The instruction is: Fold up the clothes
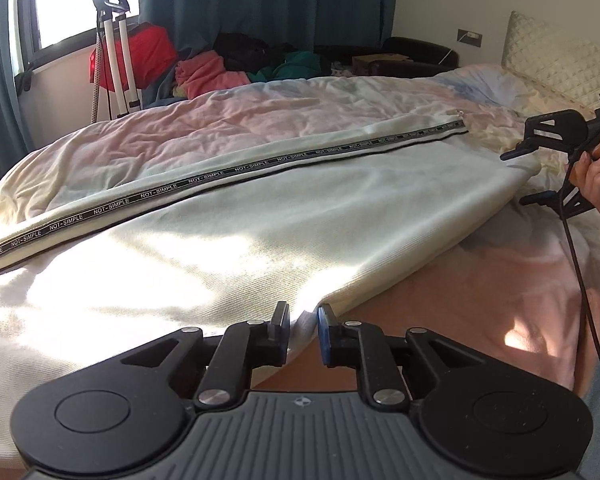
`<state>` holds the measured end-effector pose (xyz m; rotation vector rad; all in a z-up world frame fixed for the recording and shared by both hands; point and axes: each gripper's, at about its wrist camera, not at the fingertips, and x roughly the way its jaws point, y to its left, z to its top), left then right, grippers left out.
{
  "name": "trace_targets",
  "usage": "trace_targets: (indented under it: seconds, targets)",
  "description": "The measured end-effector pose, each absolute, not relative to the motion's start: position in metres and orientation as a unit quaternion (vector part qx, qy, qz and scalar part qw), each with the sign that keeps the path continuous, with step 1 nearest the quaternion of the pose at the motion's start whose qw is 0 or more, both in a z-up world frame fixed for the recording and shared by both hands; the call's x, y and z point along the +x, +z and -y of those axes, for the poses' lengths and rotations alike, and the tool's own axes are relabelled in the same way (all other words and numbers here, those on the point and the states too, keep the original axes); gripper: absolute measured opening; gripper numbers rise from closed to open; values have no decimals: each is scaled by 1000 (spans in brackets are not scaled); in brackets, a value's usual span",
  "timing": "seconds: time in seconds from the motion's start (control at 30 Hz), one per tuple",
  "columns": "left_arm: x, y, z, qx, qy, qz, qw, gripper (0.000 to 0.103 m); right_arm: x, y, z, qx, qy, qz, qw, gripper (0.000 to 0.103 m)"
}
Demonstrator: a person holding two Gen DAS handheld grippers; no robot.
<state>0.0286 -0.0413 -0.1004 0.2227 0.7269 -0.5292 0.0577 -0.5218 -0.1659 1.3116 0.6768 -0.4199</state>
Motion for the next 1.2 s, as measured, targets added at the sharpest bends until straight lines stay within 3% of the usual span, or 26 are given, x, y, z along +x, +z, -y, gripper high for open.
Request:
trace_targets:
  seconds: [0.17, 0.53, 0.63, 0.8, 1.03, 1.2]
  targets:
    - [35, -105, 40, 100, -246, -363, 893, 24, 84, -177, 516, 584, -149, -334, 724, 66]
    - [40, -112, 45, 101, -239, -373, 891, 24, 76, -172, 500, 538, -152, -380, 737, 63]
    - [42, -114, 46, 98, -236, -376, 891, 24, 79, -174, 501, 544, -160, -378, 732, 67]
    - [44, -115, 48, 99, -235, -376, 891, 25, 91, -183, 522, 601, -155, -302, 724, 69]
    - [44, -115, 48, 95, -236, -378, 890, 26, 79, -149, 540, 579, -102, -139, 797, 69]
    - [44, -115, 49, 96, -237, -379, 890, 27, 79, -164, 551, 589, -153, -168, 775, 69]
